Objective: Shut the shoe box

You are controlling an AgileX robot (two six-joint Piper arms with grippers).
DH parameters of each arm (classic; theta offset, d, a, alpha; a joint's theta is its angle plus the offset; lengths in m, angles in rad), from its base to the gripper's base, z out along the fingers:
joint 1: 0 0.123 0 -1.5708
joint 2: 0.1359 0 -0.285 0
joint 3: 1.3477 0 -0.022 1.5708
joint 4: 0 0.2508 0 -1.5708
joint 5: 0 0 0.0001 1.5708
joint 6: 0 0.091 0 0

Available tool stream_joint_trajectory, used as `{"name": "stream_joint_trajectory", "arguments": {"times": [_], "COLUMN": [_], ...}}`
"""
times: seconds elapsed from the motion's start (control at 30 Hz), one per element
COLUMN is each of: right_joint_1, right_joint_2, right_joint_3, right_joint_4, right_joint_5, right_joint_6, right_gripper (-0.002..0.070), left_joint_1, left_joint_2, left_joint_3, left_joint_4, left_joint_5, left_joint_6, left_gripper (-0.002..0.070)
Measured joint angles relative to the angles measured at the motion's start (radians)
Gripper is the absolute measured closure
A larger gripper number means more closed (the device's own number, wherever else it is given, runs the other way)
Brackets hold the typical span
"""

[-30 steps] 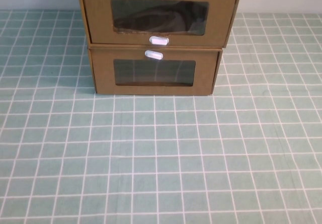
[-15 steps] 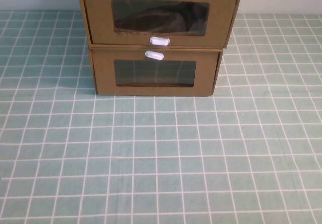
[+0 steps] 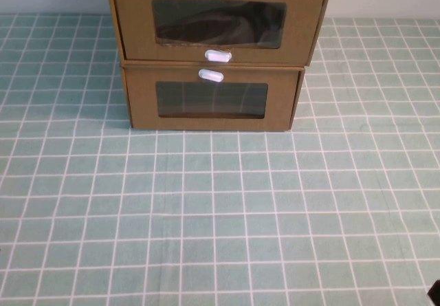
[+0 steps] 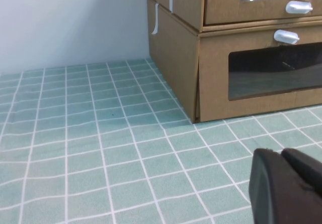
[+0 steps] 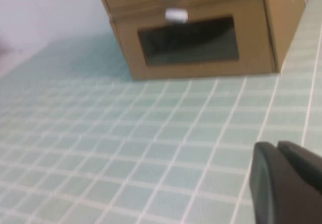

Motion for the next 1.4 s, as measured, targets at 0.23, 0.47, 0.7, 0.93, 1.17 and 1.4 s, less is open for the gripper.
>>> {"name": "stream_joint_trajectory", "arguments": {"times": [0.23, 0.47, 0.7, 0.93, 1.17, 1.4], "right_joint_1": [0.000, -0.107, -0.449, -0.526, -0.526, -0.526], "right_joint_2": [0.000, 0.001, 0.001, 0.001, 0.001, 0.001], "right_joint_3": [0.000, 0.001, 0.001, 0.001, 0.001, 0.001], "right_joint_4": [-0.004, -0.182, -0.193, -0.141, -0.118, -0.085], "right_joint_5": [0.157, 0.160, 0.125, 0.117, 0.148, 0.191], "right_joint_6": [0.000, 0.000, 0.000, 0.000, -0.067, -0.124], "right_gripper": [0.0687, 0.0687, 0.0687, 0.0687, 0.0687, 0.0687], "left_joint_1": [0.000, 0.000, 0.000, 0.000, 0.000, 0.000], "left_joint_2": [0.000, 0.000, 0.000, 0.000, 0.000, 0.000], "left_joint_3": [0.000, 0.000, 0.001, 0.001, 0.001, 0.001], "left_joint_4": [0.000, 0.000, 0.000, 0.000, 0.000, 0.000], "left_joint_5": [0.000, 0.002, 0.002, 0.002, 0.002, 0.002], "left_joint_6": [0.000, 0.000, 0.000, 0.000, 0.000, 0.000], "left_gripper": [0.0680, 0.0680, 0.0680, 0.0680, 0.0680, 0.0680]}}
